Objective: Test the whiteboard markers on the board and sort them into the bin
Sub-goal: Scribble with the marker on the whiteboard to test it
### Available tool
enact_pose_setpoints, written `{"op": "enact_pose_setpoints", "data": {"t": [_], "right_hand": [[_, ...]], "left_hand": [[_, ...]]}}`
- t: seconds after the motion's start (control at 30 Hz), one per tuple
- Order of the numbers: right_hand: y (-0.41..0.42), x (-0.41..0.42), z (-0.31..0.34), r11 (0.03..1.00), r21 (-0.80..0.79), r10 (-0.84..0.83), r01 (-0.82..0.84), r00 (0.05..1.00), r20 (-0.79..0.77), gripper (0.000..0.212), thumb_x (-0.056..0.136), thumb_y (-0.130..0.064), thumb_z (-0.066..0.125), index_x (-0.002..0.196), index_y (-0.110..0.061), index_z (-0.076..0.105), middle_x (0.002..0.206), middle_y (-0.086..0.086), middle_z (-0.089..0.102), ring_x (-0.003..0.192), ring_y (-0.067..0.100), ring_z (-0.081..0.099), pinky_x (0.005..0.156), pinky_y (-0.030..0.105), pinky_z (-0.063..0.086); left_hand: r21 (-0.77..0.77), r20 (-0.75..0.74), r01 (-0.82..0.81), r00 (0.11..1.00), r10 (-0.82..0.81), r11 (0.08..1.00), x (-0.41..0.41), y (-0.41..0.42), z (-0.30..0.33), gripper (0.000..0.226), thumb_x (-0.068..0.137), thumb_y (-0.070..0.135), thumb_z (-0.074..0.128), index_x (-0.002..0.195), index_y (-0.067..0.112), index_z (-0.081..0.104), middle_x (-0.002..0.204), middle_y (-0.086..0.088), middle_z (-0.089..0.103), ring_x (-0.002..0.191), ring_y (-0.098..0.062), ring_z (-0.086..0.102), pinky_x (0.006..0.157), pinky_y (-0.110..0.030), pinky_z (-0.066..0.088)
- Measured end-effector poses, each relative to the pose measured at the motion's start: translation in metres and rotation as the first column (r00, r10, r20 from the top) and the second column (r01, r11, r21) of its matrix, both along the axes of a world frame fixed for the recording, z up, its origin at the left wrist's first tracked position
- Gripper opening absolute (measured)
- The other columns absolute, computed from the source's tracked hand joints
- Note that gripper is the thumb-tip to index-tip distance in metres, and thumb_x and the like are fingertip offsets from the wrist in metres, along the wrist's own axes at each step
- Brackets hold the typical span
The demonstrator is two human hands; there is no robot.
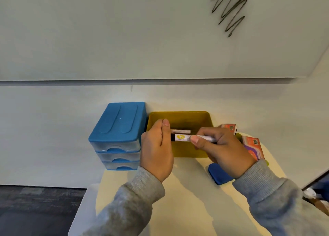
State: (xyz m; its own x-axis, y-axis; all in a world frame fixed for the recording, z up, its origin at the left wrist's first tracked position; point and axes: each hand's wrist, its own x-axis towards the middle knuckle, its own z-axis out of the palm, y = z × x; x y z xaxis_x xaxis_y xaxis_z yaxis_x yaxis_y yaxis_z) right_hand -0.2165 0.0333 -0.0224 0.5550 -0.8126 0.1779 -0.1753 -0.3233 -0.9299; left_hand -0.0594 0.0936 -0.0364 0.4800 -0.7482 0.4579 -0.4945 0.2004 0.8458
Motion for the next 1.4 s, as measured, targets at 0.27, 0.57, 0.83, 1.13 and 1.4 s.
{"op": "enact_pose_setpoints", "data": {"t": [0.27,0.57,0.83,1.13,1.4], "right_hand": [[-0.005,-0.004,-0.026,0.978,0.192,0.11,-0.077,0.98,-0.168,0.038,0.087,-0.048,0.061,0.082,-0.012,0.073,0.057,-0.006,0.049,0.052,0.003,0.045,0.053,0.018,0.039],[-0.007,-0.003,-0.096,0.86,-0.507,-0.235,-0.063,0.832,-0.503,0.02,0.092,-0.049,0.063,0.104,-0.038,0.074,0.094,-0.015,0.062,0.099,0.02,0.048,0.083,0.044,0.039],[-0.009,0.011,-0.121,0.694,-0.711,-0.408,-0.117,0.75,-0.522,0.016,0.076,-0.024,0.082,0.089,-0.034,0.079,0.083,-0.011,0.067,0.085,0.025,0.063,0.065,0.045,0.047],[-0.007,0.008,-0.065,0.736,-0.663,-0.225,-0.138,0.874,-0.431,0.022,0.095,-0.034,0.054,0.096,-0.023,0.073,0.087,-0.005,0.066,0.079,0.018,0.063,0.067,0.035,0.054],[-0.092,0.065,-0.007,0.879,-0.297,-0.016,-0.374,0.598,-0.801,0.015,0.095,-0.021,0.066,0.106,-0.022,0.076,0.104,-0.003,0.071,0.097,0.018,0.064,0.088,0.034,0.052]], "left_hand": [[0.079,0.122,0.16,0.978,-0.169,0.984,0.014,0.01,-0.04,0.031,0.105,0.043,0.03,0.095,0.026,0.053,0.074,0.019,0.057,0.072,-0.003,0.061,0.059,-0.009,0.043],[0.316,0.591,0.068,0.766,-0.252,0.946,0.038,0.016,-0.101,0.029,0.104,0.045,0.03,0.1,0.027,0.053,0.093,0.013,0.051,0.073,-0.009,0.052,0.059,-0.023,0.047],[0.339,0.687,0.056,0.667,-0.288,0.939,0.041,0.009,-0.119,0.017,0.101,0.032,0.047,0.112,0.025,0.058,0.105,0.009,0.053,0.095,-0.012,0.05,0.078,-0.028,0.044],[0.391,0.68,0.017,0.668,-0.302,0.92,0.043,0.008,-0.124,0.02,0.099,0.03,0.046,0.118,0.031,0.053,0.115,0.01,0.05,0.105,-0.013,0.049,0.087,-0.031,0.047],[0.447,0.654,0.017,0.675,-0.34,0.894,0.043,0.009,-0.119,0.028,0.097,0.037,0.035,0.121,0.032,0.05,0.117,0.011,0.049,0.108,-0.011,0.047,0.093,-0.032,0.045]]}}
